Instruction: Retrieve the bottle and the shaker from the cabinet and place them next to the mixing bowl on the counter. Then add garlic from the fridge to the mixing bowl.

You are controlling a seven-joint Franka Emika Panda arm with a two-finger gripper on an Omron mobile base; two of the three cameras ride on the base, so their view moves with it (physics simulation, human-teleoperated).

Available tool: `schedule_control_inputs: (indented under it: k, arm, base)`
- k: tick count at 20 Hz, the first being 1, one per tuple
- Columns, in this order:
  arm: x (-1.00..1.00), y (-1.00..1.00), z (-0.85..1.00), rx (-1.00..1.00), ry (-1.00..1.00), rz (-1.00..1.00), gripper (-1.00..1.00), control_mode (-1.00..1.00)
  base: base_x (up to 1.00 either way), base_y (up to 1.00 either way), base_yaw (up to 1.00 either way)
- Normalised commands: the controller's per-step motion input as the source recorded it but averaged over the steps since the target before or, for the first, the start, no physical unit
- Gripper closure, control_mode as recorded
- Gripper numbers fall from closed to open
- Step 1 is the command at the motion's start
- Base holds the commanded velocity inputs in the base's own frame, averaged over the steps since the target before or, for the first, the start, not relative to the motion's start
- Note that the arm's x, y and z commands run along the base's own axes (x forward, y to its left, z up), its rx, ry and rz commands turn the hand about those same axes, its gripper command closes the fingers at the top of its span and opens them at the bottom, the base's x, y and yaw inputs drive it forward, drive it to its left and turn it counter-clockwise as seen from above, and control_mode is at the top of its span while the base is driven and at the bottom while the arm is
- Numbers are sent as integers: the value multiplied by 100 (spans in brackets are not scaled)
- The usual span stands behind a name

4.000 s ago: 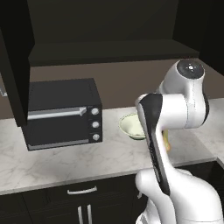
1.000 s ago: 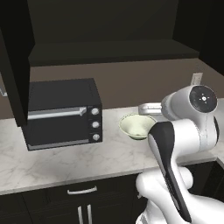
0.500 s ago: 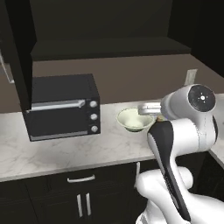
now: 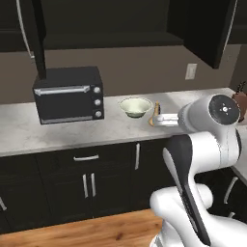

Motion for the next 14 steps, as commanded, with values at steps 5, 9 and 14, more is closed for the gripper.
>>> schedule_control_inputs:
  k: [5,9,14]
  arm:
    - [0,0,0,0,0,0,-100,100]
    - [0,0,0,0,0,0,-100,100]
    - [0,0,0,0,0,0,-100,100]
  base:
    - [-29,62,28]
    - [-1,61,78]
    - [0,33,99]
